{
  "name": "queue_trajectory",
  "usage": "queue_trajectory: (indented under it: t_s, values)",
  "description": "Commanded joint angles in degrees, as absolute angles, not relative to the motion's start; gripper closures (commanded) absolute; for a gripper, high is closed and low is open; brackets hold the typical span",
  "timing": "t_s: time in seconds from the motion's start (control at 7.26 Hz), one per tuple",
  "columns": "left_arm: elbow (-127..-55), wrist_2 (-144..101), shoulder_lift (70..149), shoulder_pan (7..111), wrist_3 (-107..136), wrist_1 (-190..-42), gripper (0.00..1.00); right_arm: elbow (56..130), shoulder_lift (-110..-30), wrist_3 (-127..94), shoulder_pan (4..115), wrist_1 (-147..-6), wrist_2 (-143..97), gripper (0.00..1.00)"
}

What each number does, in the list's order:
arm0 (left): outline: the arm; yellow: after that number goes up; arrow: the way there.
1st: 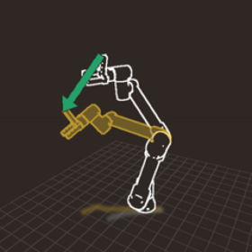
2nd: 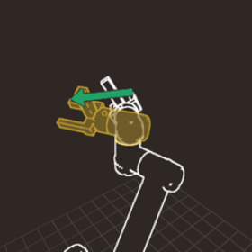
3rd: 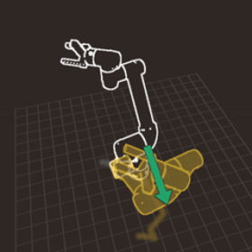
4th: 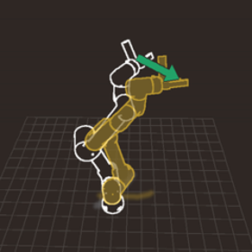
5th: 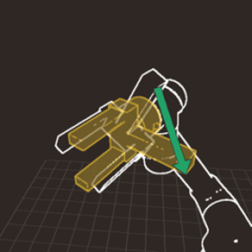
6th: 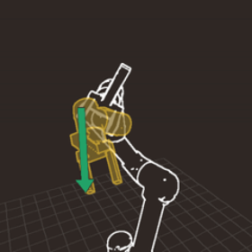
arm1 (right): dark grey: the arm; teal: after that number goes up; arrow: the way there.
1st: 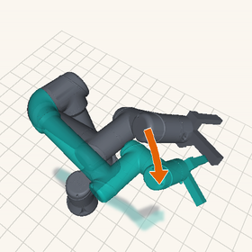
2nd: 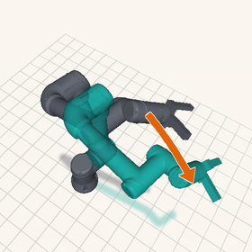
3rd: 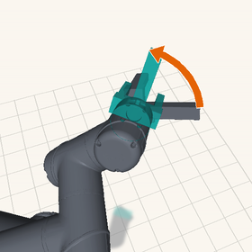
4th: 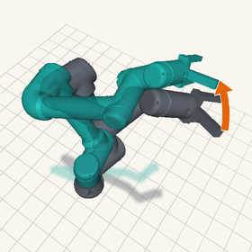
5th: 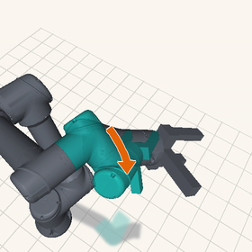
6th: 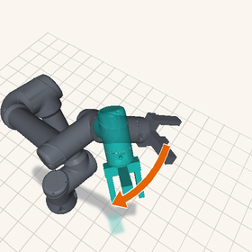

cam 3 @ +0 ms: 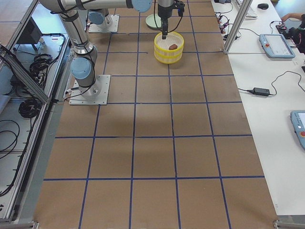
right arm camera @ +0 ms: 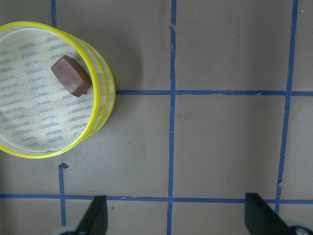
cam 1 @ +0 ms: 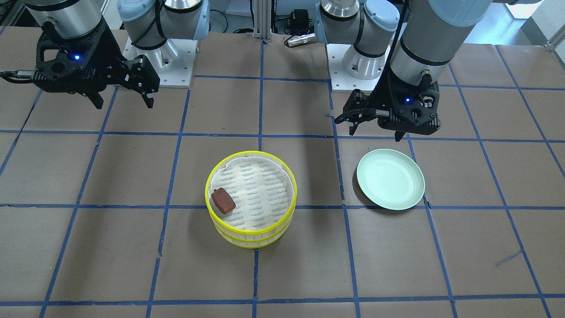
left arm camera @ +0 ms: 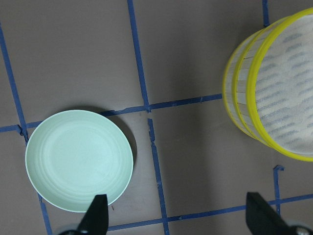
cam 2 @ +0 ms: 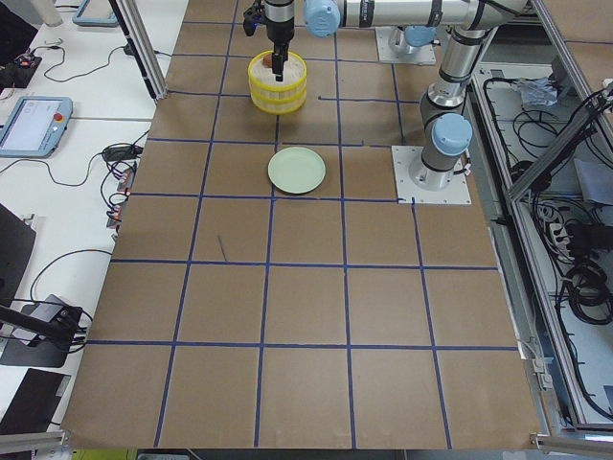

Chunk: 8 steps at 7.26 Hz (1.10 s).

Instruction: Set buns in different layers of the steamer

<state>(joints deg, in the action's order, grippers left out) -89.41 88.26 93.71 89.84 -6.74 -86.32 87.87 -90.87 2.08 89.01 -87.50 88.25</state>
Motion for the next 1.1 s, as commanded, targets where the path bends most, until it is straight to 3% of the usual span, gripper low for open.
queue_trajectory:
  t_s: [0.0,0.96]
  values:
    - [-89.4,88.2,93.2,87.9,-8.7,-85.9,0.00,88.2,-90.9,1.7,89.0,-88.1,88.6,0.00]
    - [-90.9,88.4,92.4,88.3,-1.7,-84.6,0.00,88.3,-91.3,1.4,89.0,-87.8,88.3,0.00]
